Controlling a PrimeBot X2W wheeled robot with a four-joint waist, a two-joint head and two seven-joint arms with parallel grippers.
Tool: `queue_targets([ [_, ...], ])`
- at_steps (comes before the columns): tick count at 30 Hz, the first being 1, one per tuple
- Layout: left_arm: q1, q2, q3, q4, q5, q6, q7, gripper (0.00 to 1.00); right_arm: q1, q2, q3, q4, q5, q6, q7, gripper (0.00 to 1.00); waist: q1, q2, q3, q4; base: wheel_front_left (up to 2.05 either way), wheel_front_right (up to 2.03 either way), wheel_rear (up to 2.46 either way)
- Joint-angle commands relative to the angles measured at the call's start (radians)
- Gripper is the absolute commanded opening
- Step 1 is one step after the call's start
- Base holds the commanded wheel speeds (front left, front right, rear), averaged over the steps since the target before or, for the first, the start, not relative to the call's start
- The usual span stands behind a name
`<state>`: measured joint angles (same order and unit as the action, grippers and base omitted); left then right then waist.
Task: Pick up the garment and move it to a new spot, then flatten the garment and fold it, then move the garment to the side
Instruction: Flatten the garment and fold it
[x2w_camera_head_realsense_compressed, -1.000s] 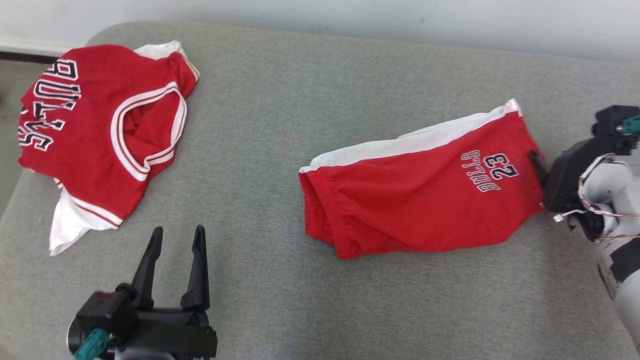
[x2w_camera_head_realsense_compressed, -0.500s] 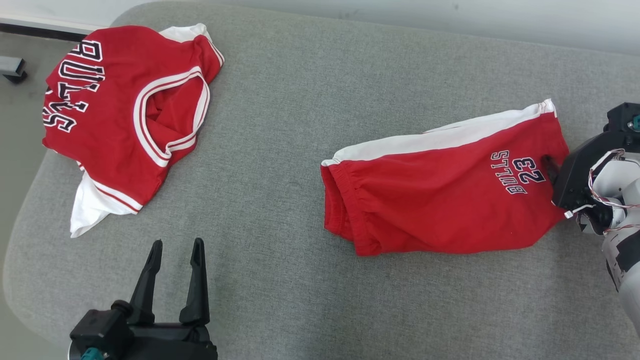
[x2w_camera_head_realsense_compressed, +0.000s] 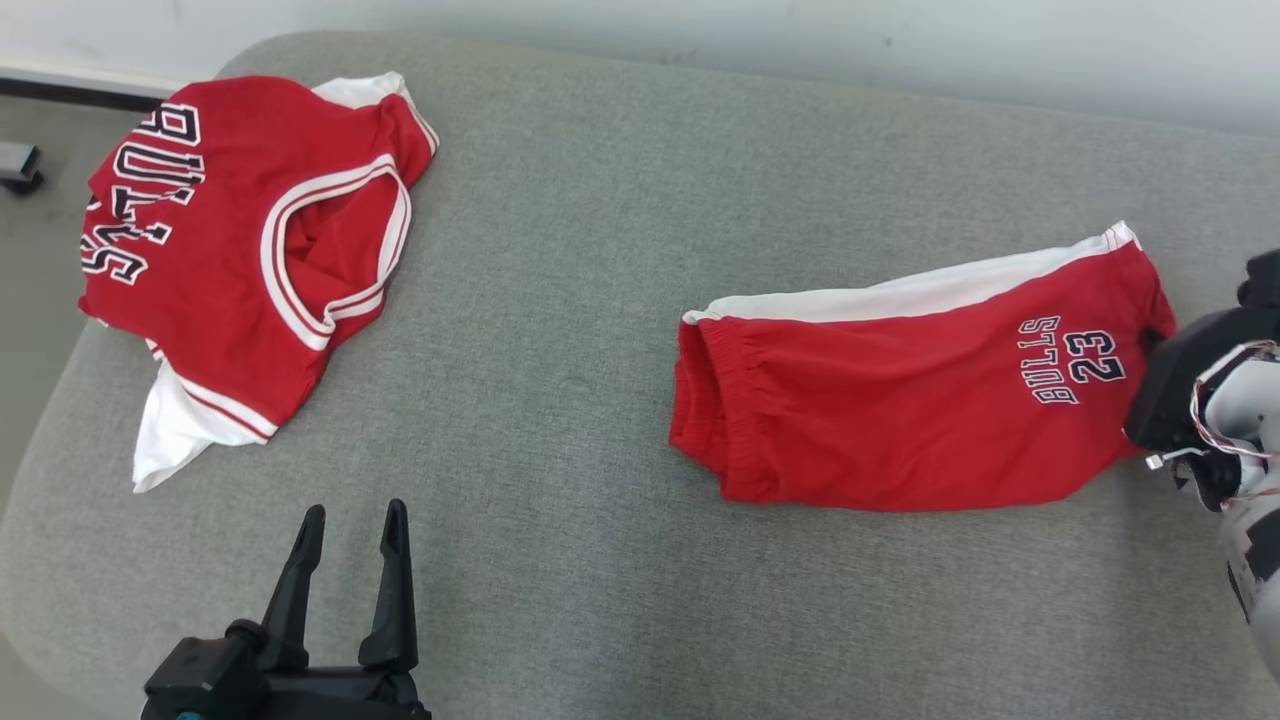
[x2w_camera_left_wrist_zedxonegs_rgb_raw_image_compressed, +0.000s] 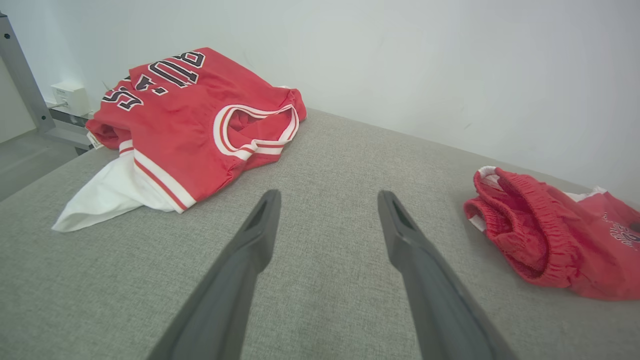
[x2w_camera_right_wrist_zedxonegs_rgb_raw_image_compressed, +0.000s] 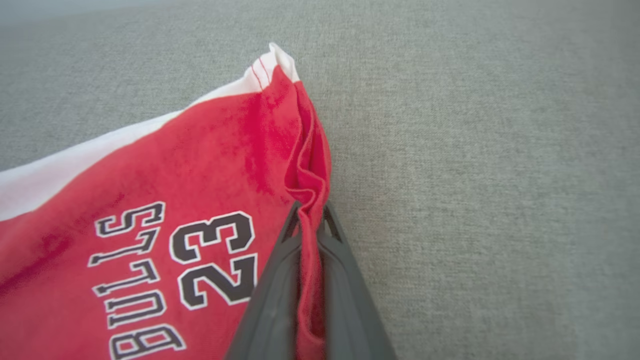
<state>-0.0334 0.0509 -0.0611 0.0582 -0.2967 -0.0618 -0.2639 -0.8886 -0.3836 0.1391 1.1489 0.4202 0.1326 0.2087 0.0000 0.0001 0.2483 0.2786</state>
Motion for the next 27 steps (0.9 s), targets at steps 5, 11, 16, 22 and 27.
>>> queue_targets([
  [5, 0.025, -0.001, 0.012, 0.005, 0.005, 0.0, -0.001, 1.0, 0.053, -0.058, -0.031, -0.021, -0.043, -0.003, -0.078, 0.0, 0.0, -0.0001, -0.048, -0.044, 0.0, 0.0, 0.0],
  [11, 0.031, 0.0, 0.015, 0.014, 0.004, -0.004, -0.001, 1.0, 0.087, -0.127, -0.075, -0.014, -0.154, -0.003, -0.112, 0.0, 0.0, -0.0001, -0.079, -0.07, 0.0, 0.0, 0.0],
  [16, 0.034, 0.0, 0.016, 0.022, -0.001, 0.0, -0.001, 1.0, 0.082, -0.135, -0.113, -0.044, -0.261, -0.003, -0.117, 0.0, 0.0, -0.0001, -0.1, -0.08, 0.0, 0.0, 0.0],
  [22, 0.045, 0.0, 0.015, 0.031, -0.01, 0.004, -0.001, 1.0, 0.104, -0.019, -0.101, -0.169, -0.346, -0.003, -0.062, 0.0, 0.0, -0.0001, -0.133, -0.08, 0.0, 0.0, 0.0],
  [27, 0.056, 0.0, 0.017, 0.035, -0.015, 0.008, -0.001, 1.0, 0.159, 0.09, -0.032, -0.318, -0.342, -0.003, 0.022, 0.0, 0.0, -0.0001, -0.157, -0.075, 0.0, 0.0, 0.0],
])
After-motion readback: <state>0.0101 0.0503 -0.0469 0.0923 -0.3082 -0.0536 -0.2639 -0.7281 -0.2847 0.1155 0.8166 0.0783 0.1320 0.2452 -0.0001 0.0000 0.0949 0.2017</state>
